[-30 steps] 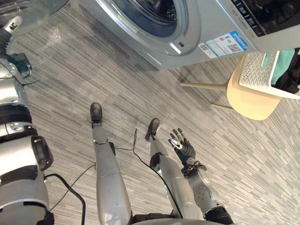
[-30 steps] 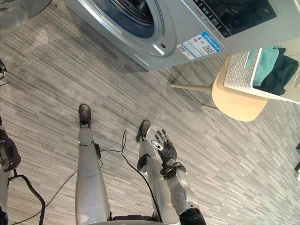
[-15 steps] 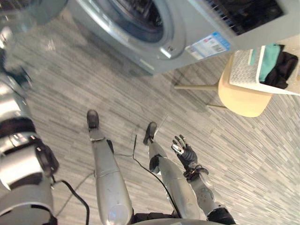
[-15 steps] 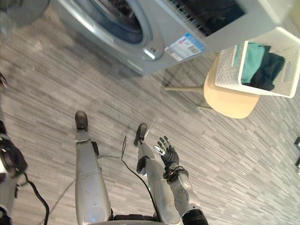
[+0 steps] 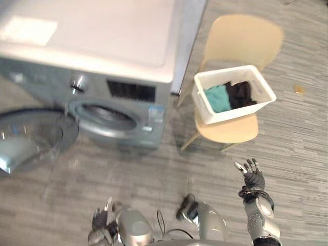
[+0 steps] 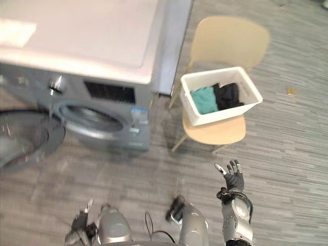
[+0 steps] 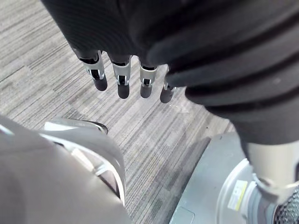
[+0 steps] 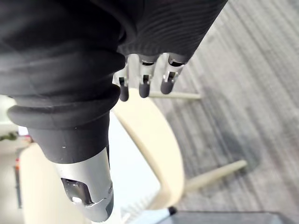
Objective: Pick up the laundry basket with both hands and put the clothes into the washing machine.
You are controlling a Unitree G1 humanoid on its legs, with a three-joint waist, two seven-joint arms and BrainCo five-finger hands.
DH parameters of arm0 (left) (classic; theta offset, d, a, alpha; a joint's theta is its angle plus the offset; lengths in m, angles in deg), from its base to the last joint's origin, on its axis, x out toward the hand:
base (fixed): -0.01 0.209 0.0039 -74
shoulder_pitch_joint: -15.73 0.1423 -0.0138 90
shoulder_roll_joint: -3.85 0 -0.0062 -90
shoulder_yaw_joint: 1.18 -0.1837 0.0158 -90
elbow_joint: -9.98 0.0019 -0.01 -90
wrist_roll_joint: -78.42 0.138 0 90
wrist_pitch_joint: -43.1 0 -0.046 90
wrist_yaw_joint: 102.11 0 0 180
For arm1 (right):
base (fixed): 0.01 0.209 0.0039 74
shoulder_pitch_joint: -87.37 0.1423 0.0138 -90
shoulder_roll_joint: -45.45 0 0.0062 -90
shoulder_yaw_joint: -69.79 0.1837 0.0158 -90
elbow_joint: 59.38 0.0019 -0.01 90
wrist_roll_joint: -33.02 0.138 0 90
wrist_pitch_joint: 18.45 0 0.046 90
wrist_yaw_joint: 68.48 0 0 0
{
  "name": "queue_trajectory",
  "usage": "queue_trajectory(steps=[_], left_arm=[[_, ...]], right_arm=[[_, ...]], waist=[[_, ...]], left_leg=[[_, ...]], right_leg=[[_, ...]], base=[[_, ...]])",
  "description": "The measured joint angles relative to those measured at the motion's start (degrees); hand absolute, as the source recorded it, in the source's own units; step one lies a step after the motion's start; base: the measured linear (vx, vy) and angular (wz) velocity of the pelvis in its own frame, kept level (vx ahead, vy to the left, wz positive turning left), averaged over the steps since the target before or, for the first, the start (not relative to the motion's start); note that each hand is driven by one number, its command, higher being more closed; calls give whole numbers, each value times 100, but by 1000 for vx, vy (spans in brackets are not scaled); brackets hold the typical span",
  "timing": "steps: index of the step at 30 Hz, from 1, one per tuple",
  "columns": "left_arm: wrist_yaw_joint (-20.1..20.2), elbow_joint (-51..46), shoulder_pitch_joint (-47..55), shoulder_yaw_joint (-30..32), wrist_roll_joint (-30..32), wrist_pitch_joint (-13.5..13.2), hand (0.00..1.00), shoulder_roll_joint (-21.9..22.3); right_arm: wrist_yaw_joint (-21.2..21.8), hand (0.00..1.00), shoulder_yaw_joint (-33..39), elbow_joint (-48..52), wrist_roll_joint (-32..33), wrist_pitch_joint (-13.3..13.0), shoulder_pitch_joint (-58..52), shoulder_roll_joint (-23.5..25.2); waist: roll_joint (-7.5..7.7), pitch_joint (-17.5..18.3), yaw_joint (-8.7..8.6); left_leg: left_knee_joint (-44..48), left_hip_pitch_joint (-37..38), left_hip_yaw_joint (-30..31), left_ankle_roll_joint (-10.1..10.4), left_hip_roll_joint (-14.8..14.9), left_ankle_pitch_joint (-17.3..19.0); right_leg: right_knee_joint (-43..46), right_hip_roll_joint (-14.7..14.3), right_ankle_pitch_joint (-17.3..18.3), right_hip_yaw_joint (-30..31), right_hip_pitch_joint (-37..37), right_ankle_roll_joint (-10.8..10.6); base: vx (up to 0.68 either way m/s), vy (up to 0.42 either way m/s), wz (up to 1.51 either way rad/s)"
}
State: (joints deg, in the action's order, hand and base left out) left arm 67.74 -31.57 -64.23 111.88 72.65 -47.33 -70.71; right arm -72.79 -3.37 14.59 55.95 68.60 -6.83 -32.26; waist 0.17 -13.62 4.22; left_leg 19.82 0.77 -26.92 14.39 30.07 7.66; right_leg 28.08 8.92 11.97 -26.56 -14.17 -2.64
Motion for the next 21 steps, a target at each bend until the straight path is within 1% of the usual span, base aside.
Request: queue_trajectory(steps=[1, 2, 3, 4, 5, 6, 7, 8, 9, 10, 11, 12, 13, 14, 15, 16, 17, 18, 19, 20, 21], left_arm=[[-12, 120, 25, 4, -4, 2, 0, 22], [-25, 139, 26, 6, -34, -1, 0, 33], [-29, 137, 18, 5, -45, -2, 0, 29], [-32, 135, 16, 5, -65, -12, 0, 9], [-40, 79, 20, 7, -105, -62, 0, -31], [-71, 71, 18, -43, -106, -110, 0, -21], [-105, 68, 18, -112, -119, -135, 0, -7], [-139, 68, 23, -255, -142, -149, 0, 38], [-142, 68, 24, -304, -145, -154, 0, 56], [-139, 65, 31, -377, -172, -168, 0, 62], [-134, 65, 32, -427, -214, -180, 0, 60], [-114, 60, 30, -520, -258, -211, 0, 59], [-110, 59, 28, -529, -258, -228, 0, 58], [-111, 61, 29, -541, -259, -241, 0, 67], [-109, 64, 38, -538, -261, -240, 0, 80], [-104, 75, 27, -491, -269, -238, 0, 85], [-108, 89, 26, -472, -270, -238, 0, 84], [-107, 214, 22, -467, -271, -236, 0, 72], [-100, 343, 5, -477, -306, -220, 0, 71], [-102, 499, 13, -521, -313, -184, 0, 27], [-101, 553, 15, -552, -305, -155, 0, 1]], right_arm=[[-69, 0, -64, 171, -105, -5, 86, -7], [-121, 0, -158, 236, -212, -43, 211, -18], [-178, 0, -232, 241, -300, -56, 310, -25], [-237, 0, -331, 241, -372, -60, 425, -44], [-331, 0, -462, 305, -547, -61, 550, -116], [-349, 0, -621, 356, -671, -82, 691, -285], [-348, 0, -677, 355, -754, -83, 795, -388], [-343, 0, -773, 347, -838, -83, 1027, -605], [-340, 0, -797, 323, -859, -83, 1124, -676], [-330, 0, -831, 294, -919, -81, 1266, -753], [-324, 0, -839, 294, -957, -81, 1325, -784], [-321, 0, -843, 290, -1031, -82, 1462, -834], [-323, 0, -857, 283, -1094, -81, 1535, -843], [-321, 0, -926, 272, -1242, -82, 1751, -909], [-321, 0, -995, 241, -1306, -88, 1838, -941], [-322, 0, -1140, 132, -1433, -91, 1915, -932], [-319, 0, -1194, 113, -1506, -89, 1914, -932], [-316, 0, -1300, 86, -1668, -76, 1892, -892], [-275, 0, -1385, 66, -1790, -30, 1838, -854], [-169, 0, -1508, 61, -1936, 11, 1738, -807], [-131, 0, -1571, 61, -1982, 22, 1691, -794]], waist=[[-61, 105, -23], [-40, 135, -13], [-5, 154, -9], [48, 185, -9], [77, 191, 33], [105, 175, 127], [92, 181, 170], [34, 186, 262], [12, 178, 281], [-11, 181, 284], [-29, 177, 281], [-50, 177, 286], [-78, 181, 289], [-98, 170, 310], [-117, 169, 347], [-33, 162, 478], [-18, 169, 467], [-38, 156, 432], [-74, 135, 416], [-83, 131, 380], [-60, 134, 345]], left_leg=[[95, 138, -11, -43, 108, -204], [386, 180, 17, -365, 221, -429], [696, 134, 39, -720, 322, -670], [1087, 32, 96, -1328, 438, -1077], [1742, -247, 278, -2052, 607, -1460], [2435, -578, 745, -1866, 414, -984], [2684, -737, 1003, -1613, 178, -688], [2802, -1020, 1338, -1393, -447, -140], [2691, -1089, 1392, -1365, -688, 32], [2228, -1146, 1364, -1311, -1163, 282], [1945, -1176, 1242, -1309, -1374, 355], [1219, -1245, 972, -1353, -1894, 381], [949, -1296, 909, -1360, -2097, 374], [309, -1330, 877, -1353, -2462, 293], [112, -1314, 915, -1592, -2525, 52], [18, -1183, 887, -1761, -2618, 16], [11, -1150, 928, -1834, -2664, 67], [37, -1018, 979, -1936, -2714, 225], [31, -819, 1020, -1927, -2717, 289], [33, -570, 1177, -1936, -2731, 343], [34, -458, 1277, -1945, -2753, 362]], right_leg=[[8, -159, 54, 139, 47, 95], [-46, -324, 80, 332, 160, 171], [-141, -426, 73, 421, 256, 238], [-341, -556, 42, 542, 423, 312], [-710, -746, -51, 696, 729, 458], [-980, -873, -132, 919, 916, 551], [-1100, -906, -173, 1034, 987, 585], [-1399, -991, -273, 1252, 1172, 637], [-1527, -1023, -324, 1296, 1263, 661], [-1751, -1062, -367, 1328, 1443, 668], [-1846, -1084, -374, 1323, 1541, 667], [-1990, -1103, -374, 1283, 1699, 667], [-2050, -1105, -373, 1271, 1749, 666], [-2156, -1139, -377, 1289, 1814, 644], [-2154, -1172, -369, 1336, 1816, 625], [-2144, -1115, -300, 1435, 1863, 509], [-2090, -1078, -221, 1405, 1896, 400], [-1667, -983, 6, 1342, 1904, 209], [-1019, -893, 112, 1276, 1782, 67], [99, -756, 113, 1224, 1522, -97], [627, -672, 132, 1227, 1383, -260]], base=[[282, -248, -81], [257, -273, -88], [194, -269, -81], [172, -288, -79], [212, -337, -97], [181, -253, -95], [174, -179, -107], [135, -93, -81], [180, -73, -65], [159, -27, -19], [254, 3, 1], [220, 25, 12], [301, 57, 8], [205, 51, -9], [256, 68, -28], [186, 49, -18], [244, 64, 13], [203, 55, 36], [250, 79, 48], [257, 67, 45], [294, 44, 86]])
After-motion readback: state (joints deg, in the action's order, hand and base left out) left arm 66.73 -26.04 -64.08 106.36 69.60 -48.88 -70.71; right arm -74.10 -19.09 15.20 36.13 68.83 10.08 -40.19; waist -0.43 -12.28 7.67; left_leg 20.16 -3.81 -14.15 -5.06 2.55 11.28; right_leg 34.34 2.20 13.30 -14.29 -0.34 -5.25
